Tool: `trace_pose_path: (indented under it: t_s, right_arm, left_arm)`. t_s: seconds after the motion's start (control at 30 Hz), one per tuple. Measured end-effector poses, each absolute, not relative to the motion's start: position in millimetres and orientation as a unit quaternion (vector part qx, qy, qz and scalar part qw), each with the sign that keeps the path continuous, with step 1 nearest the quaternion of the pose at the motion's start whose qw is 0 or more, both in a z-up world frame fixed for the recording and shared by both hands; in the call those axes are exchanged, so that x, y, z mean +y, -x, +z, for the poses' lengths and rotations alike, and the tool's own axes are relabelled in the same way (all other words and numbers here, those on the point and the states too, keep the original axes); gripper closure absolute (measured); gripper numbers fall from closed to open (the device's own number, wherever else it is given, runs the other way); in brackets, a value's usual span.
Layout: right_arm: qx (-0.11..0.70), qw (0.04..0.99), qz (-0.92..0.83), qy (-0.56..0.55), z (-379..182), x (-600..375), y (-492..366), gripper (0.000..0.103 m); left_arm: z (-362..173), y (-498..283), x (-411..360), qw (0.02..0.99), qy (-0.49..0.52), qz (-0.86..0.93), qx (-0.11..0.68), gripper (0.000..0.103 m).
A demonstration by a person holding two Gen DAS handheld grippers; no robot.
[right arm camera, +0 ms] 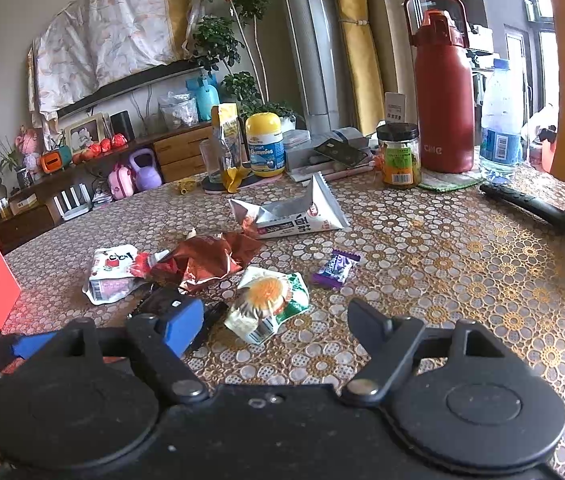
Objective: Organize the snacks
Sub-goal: 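Grasp the small pink wrapped candy with the left tool while the right grasps the round wrapped pastry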
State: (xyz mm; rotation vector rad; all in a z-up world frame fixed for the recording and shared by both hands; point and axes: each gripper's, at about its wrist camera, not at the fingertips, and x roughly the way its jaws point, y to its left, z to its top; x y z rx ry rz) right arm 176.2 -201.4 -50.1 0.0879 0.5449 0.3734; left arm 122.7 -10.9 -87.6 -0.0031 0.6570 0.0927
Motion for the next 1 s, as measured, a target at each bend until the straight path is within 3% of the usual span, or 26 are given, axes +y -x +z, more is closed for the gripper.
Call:
trace_pose_path:
  t_s: [0.23,0.33,0.53,0.7,0.77,1.0]
  right_arm:
    - [0.271,0.944,0.184,-0.041,-54,-198,-184,0.023]
    - [0.271,0.944,0.186,-0.039,-55,-195,-187,0.023]
    - [0.275,0.942,0.190,-0.030,-59,-186,-194,0.022]
    - [0.277,0.941,0.193,-0.023,-62,-176,-201,0.022]
    - [0.280,0.940,0.193,-0.020,-63,-173,-205,0.022]
    - [0.290,0.940,0.181,-0.013,-68,-162,-221,0.020]
  left_arm:
    - [-98,-127,-9,0.943,0.011,0.047,0.330,0.020]
    - [-101,-125,-9,0.945,0.013,0.045,0.323,0.026]
    - [-100,-124,-12,0.949,0.010,0.037,0.313,0.047]
    - [-99,-122,-10,0.950,0.011,0.038,0.310,0.054]
    - [-97,-120,-9,0.953,0.015,0.036,0.302,0.067]
    - [-97,-119,-9,0.952,0.016,0.029,0.303,0.070]
